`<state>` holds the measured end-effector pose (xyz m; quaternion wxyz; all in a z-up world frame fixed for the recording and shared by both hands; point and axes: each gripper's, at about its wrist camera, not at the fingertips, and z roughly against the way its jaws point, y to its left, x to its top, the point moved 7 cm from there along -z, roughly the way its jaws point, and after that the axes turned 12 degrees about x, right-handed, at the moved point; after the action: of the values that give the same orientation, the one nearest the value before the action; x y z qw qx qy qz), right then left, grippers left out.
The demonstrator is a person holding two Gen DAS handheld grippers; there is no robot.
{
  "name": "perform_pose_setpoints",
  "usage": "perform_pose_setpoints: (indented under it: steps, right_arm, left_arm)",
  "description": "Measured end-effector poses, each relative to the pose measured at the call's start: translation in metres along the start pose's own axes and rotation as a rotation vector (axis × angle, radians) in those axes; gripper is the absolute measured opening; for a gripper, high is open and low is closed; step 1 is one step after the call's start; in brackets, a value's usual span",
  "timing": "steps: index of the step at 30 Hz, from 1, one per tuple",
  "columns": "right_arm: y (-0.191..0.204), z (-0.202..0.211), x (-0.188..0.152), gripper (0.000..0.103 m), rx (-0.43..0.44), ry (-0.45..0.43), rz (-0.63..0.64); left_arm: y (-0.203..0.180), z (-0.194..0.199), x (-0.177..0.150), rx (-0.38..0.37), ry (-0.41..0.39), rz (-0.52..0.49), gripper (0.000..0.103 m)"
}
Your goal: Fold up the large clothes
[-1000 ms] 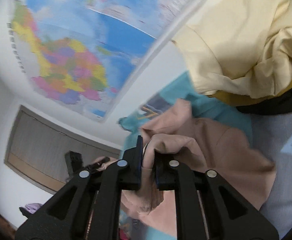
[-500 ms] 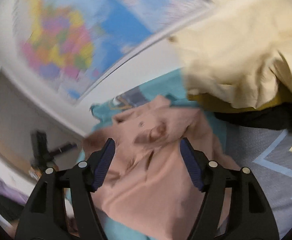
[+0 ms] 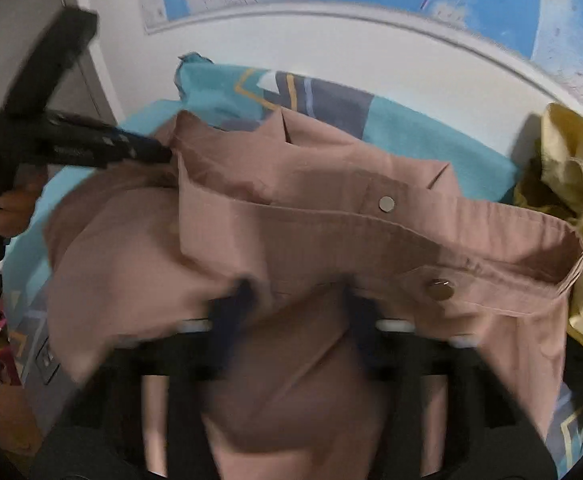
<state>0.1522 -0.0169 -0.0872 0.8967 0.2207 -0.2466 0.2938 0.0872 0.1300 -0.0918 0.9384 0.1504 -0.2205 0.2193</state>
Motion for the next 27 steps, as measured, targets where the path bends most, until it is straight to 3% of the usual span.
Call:
perform_pose_setpoints:
  steps: [5,6,8,10,11,15,16,17,18,19,23,27]
  right_arm:
    - [-0.016,0.009,0.029,0.005,-0.003,-0.082,-0.042]
    - [-0.020,0.016,0.037,0.005,0.005,-0.120,-0.065]
    - [-0.023,0.016,0.046,0.005,0.008,-0.146,-0.083]
    - [-0.030,-0.005,0.047,0.005,-0.017,-0.101,-0.097]
    - [-0.031,-0.016,0.046,0.005,-0.018,-0.071,-0.100]
    - [-0.045,-0.039,0.032,0.014,0.005,0.005,-0.154]
    - [-0.044,-0.028,0.031,0.018,0.015,-0.023,-0.164]
    - [-0.043,-0.020,0.030,0.029,0.018,-0.037,-0.162]
    - [-0.040,-0.003,0.027,0.046,0.020,-0.065,-0.155]
    - [-0.038,0.019,0.021,0.053,0.025,-0.109,-0.144]
    - [-0.040,0.099,-0.025,0.063,0.006,-0.231,-0.138]
    - [-0.061,0.136,-0.089,0.065,-0.032,-0.241,-0.226]
  left_arm:
    - [0.014,0.011,0.026,-0.008,-0.074,0.097,0.022]
    - [0.017,0.016,0.030,-0.014,-0.102,0.116,0.026]
    - [0.022,0.021,0.032,-0.019,-0.125,0.131,0.046]
    - [0.026,0.025,0.030,-0.019,-0.150,0.139,0.052]
    - [0.024,0.023,0.027,-0.012,-0.144,0.114,0.068]
    - [0.018,0.010,0.003,0.006,-0.101,0.019,0.072]
    - [0.019,0.008,-0.002,0.025,-0.096,0.005,0.072]
    - [0.021,0.006,-0.010,0.049,-0.097,-0.006,0.072]
    - [0.023,0.007,-0.017,0.054,-0.102,-0.008,0.072]
    - [0.026,0.009,-0.022,0.050,-0.106,-0.006,0.073]
    - [0.046,0.030,-0.050,0.021,-0.158,0.035,0.086]
    - [0.056,0.044,-0.083,-0.011,-0.184,0.038,0.090]
